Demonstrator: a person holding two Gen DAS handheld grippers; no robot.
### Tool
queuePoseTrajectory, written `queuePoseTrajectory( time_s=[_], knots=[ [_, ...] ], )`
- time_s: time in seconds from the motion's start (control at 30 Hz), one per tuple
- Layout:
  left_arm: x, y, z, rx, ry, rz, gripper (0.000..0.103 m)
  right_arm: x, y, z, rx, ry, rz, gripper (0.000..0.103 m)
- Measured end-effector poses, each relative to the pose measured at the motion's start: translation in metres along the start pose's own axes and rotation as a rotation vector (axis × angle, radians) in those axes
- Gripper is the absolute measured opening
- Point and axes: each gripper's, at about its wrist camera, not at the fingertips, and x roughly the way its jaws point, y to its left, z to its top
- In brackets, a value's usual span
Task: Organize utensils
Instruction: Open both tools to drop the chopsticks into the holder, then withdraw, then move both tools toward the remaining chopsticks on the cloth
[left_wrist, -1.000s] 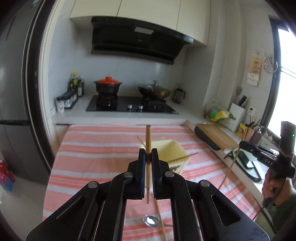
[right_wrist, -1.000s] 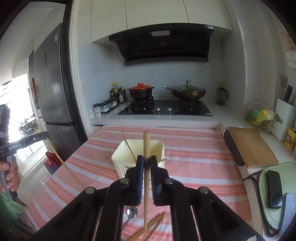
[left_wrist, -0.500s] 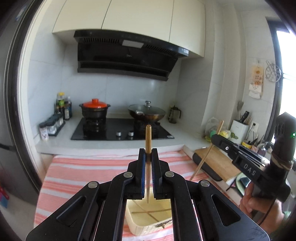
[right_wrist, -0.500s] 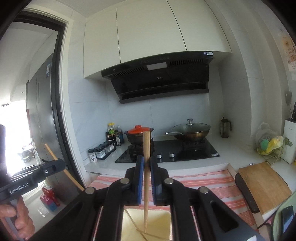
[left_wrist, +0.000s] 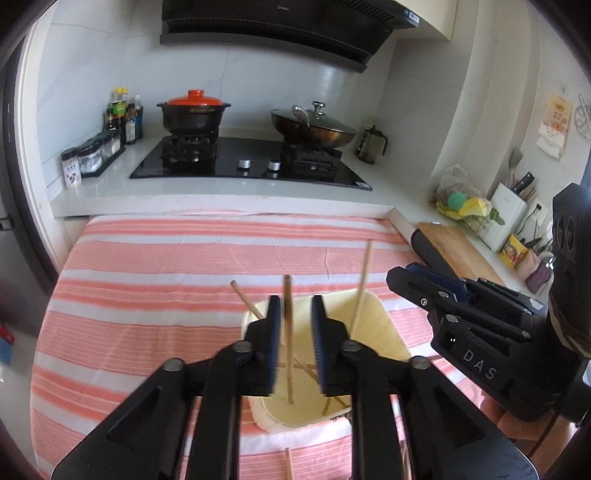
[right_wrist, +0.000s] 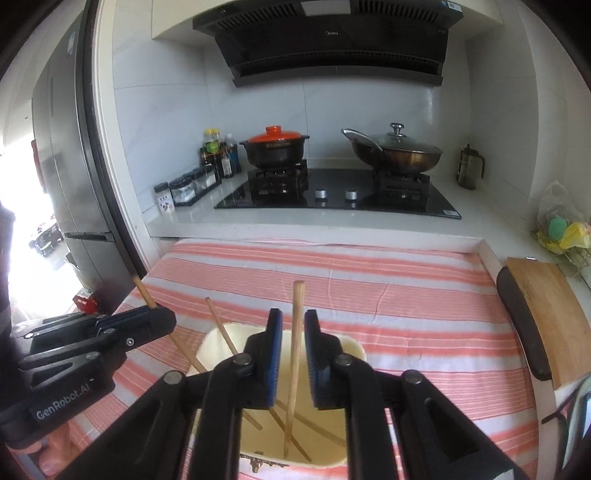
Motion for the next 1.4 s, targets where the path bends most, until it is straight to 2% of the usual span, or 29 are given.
queuePoseTrajectory(
  time_s=[0.03,0.07,0.1,0.17,0.27,0.4,0.5,0.6,0.67,0.73,0.8,1.03,1.2,1.4],
  knots=[
    [-0.011,-0.001,0.000,0.013,-0.011,0.014,0.061,-0.007,-0.001,0.001,0.008,-0.002,0.006,0.032],
    [-0.024,0.000,-0.003,0.026,-0.033,0.032,0.078,-0.018,-0.002,0.003,0.013,-0.017,0.015,0.046],
    [-0.041,0.000,-0.006,0.041,-0.056,0.038,0.083,-0.032,-0.002,0.004,0.014,-0.041,0.025,0.050],
    [-0.072,0.002,-0.017,0.074,-0.068,0.025,0.092,-0.066,-0.003,0.005,-0.001,-0.082,0.051,0.050],
    [-0.114,0.010,-0.048,0.118,-0.036,0.029,0.098,-0.121,-0.002,-0.009,-0.046,-0.123,0.053,0.054],
    [-0.151,0.026,-0.116,0.095,0.033,0.043,0.100,-0.180,-0.006,-0.063,-0.122,-0.139,-0.006,0.067],
    [-0.155,0.039,-0.181,0.006,0.089,0.031,0.100,-0.200,-0.014,-0.124,-0.129,-0.116,-0.069,0.069],
    [-0.145,0.050,-0.242,-0.091,0.126,0.070,0.100,-0.198,-0.023,-0.194,-0.071,-0.058,-0.115,0.069],
    [-0.135,0.054,-0.270,-0.151,0.142,0.103,0.100,-0.191,-0.030,-0.237,0.005,-0.010,-0.117,0.069],
    [-0.127,0.055,-0.290,-0.179,0.154,0.132,0.100,-0.185,-0.036,-0.273,0.065,0.031,-0.152,0.069],
    [-0.121,0.049,-0.302,-0.167,0.152,0.151,0.100,-0.180,-0.040,-0.299,0.114,0.071,-0.175,0.069],
    [-0.108,0.034,-0.320,-0.091,0.132,0.168,0.100,-0.177,-0.048,-0.338,0.195,0.089,-0.184,0.069],
    [-0.113,0.032,-0.320,-0.119,0.102,0.148,0.100,-0.173,-0.044,-0.342,0.206,0.093,-0.171,0.069],
    [-0.106,0.027,-0.325,-0.101,0.136,0.150,0.100,-0.168,-0.037,-0.338,0.227,0.094,-0.118,0.066]
  ],
)
